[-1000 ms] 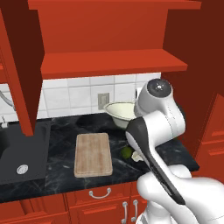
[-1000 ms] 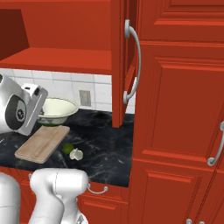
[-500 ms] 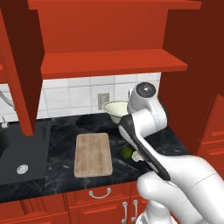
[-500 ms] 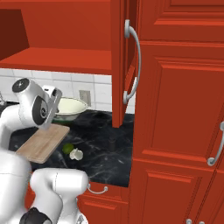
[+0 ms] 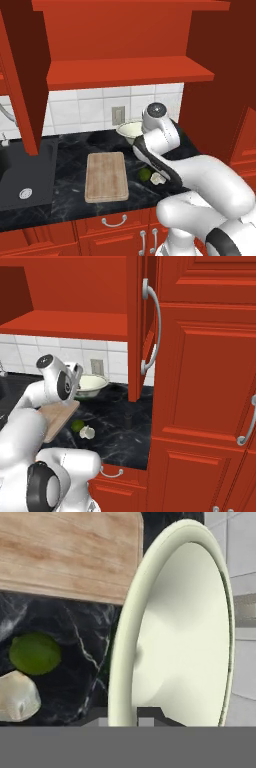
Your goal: Open the cabinet. Place the bowl and condiment on the counter. Then place the lime and garlic on the cutting board.
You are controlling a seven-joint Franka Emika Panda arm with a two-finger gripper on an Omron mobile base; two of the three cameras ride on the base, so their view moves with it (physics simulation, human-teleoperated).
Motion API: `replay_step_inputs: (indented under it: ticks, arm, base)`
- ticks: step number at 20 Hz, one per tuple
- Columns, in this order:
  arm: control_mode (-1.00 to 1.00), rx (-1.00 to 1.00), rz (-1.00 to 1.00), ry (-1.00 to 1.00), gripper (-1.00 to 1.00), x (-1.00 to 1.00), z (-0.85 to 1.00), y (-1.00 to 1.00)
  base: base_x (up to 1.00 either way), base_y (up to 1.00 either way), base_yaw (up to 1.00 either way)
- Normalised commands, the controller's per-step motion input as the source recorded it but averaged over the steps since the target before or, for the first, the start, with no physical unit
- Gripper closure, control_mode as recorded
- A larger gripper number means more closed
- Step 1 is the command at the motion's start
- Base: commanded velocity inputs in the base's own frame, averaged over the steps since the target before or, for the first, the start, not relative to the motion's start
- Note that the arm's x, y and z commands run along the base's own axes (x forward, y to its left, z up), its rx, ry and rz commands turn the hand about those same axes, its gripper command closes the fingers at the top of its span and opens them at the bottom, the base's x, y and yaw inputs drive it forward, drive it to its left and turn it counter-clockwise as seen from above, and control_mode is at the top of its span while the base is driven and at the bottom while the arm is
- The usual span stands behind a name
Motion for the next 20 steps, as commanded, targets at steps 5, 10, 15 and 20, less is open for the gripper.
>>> replay_step_inputs:
  ticks: [5, 10, 15, 20]
  arm:
    - [-1.0, -0.01, 0.04, 0.1, 1.0, 0.62, -0.46, -0.2]
    - [-1.0, -0.01, 0.02, 0.08, 1.0, 0.67, -0.31, -0.18]
    - [-1.0, -0.02, 0.0, 0.04, 1.0, 0.58, -0.34, -0.18]
    - [-1.0, -0.03, 0.0, 0.0, 1.0, 0.38, -0.53, -0.16]
  base:
    - [0.0, 0.0, 0.0]
    - [0.0, 0.0, 0.0]
    - [0.0, 0.0, 0.0]
    - [0.0, 0.0, 0.0]
